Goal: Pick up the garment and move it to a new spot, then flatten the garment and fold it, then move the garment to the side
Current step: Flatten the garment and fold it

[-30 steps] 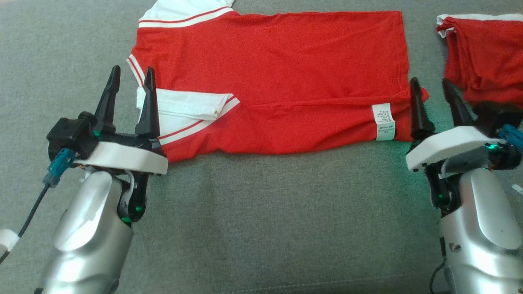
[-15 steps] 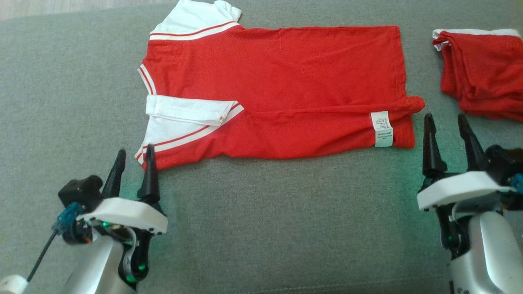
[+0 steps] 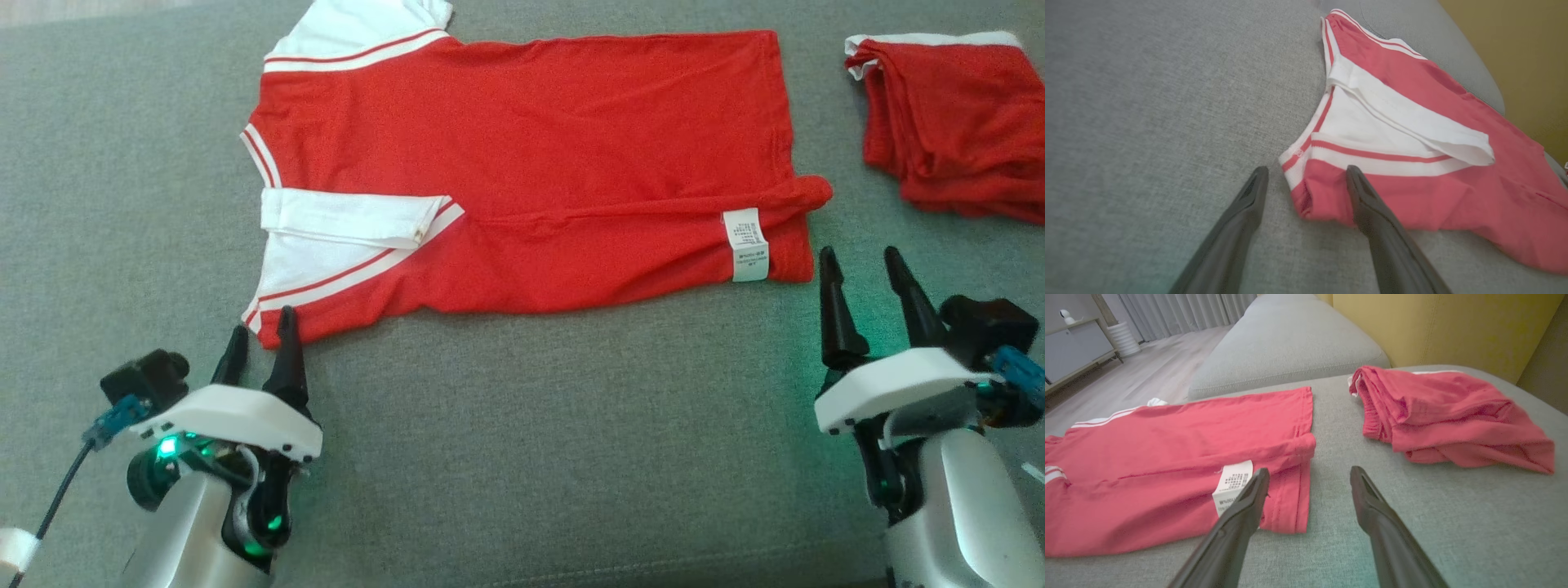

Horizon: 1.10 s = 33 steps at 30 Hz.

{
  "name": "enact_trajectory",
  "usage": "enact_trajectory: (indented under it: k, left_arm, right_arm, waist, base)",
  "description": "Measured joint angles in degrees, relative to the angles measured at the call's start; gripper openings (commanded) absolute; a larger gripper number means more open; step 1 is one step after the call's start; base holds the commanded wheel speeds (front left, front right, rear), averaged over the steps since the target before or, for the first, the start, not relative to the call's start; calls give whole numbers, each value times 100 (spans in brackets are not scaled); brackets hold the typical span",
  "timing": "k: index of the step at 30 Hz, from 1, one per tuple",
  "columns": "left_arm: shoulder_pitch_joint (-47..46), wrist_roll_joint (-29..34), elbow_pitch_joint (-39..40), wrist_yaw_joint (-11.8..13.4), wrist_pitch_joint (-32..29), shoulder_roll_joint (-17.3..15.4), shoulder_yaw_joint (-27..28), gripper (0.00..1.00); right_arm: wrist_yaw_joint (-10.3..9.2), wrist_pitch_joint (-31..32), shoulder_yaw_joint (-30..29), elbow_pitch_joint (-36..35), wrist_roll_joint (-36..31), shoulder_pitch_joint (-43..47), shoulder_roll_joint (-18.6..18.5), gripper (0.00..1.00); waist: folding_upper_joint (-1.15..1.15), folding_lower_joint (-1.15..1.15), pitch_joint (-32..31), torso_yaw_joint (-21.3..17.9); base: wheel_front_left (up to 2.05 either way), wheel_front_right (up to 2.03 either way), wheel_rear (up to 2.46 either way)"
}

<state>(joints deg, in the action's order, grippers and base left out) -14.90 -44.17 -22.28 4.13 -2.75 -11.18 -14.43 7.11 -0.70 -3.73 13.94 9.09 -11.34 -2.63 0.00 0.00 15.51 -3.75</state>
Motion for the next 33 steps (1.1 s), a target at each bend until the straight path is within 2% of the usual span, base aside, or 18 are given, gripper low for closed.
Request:
enact_trajectory:
  k: [3,4,5,6,7,16,17,18,19,20,21,28,33]
  left_arm:
    - [-54,-66,-19,-10,-3,19,43,100]
    - [-125,-122,-76,-66,-4,51,52,93]
    - [-166,-131,-105,-67,-4,64,53,38]
    - [-197,-131,-134,-76,-19,71,49,9]
    - [-227,-131,-159,-119,-19,81,44,0]
    - [-280,-48,-148,-220,293,130,-32,0]
    - [-287,-42,-135,-220,323,127,-32,0]
    - [-298,-20,-118,-223,343,127,-34,0]
    - [-310,-12,-97,-248,344,126,-37,0]
    - [-324,-9,-74,-264,376,123,-42,0]
    - [-339,0,-42,-265,412,123,-45,0]
    - [-359,62,281,-366,591,81,-57,0]
    - [-344,110,749,-356,658,-11,-56,0]
  right_arm:
    - [0,51,65,202,1,-91,0,100]
    - [0,73,90,383,35,-223,0,100]
    - [0,78,109,472,43,-291,0,100]
    - [0,123,125,582,49,-364,-1,100]
    - [0,131,140,708,53,-435,0,100]
    - [0,233,316,1926,209,-977,-2,100]
    - [0,242,352,2024,209,-1053,-3,89]
    - [0,263,379,2107,209,-1133,-7,58]
    - [0,289,401,2186,213,-1212,-14,34]
    - [0,304,433,2258,232,-1283,-19,13]
    - [0,305,457,2314,258,-1334,-19,0]
    - [0,118,409,2390,438,-1396,-15,0]
    - [0,321,368,1974,699,-1396,-15,0]
  waist:
    - [0,0,46,-29]
    - [0,0,66,-35]
    - [0,0,74,-36]
    - [0,0,83,-35]
    - [0,1,91,-33]
    - [0,1,111,76]
    - [0,1,110,89]
    - [0,0,106,101]
    - [0,1,102,113]
    - [0,1,94,122]
    - [0,1,84,131]
    - [0,1,-57,136]
    - [0,0,-211,114]
  base:
    - [0,0,0]
    - [0,0,0]
    - [0,0,0]
    - [0,0,0]
    - [0,0,0]
    - [0,0,0]
    - [0,0,0]
    - [0,0,0]
    - [0,0,0]
    - [0,0,0]
    - [0,0,0]
    - [0,0,0]
    - [0,0,0]
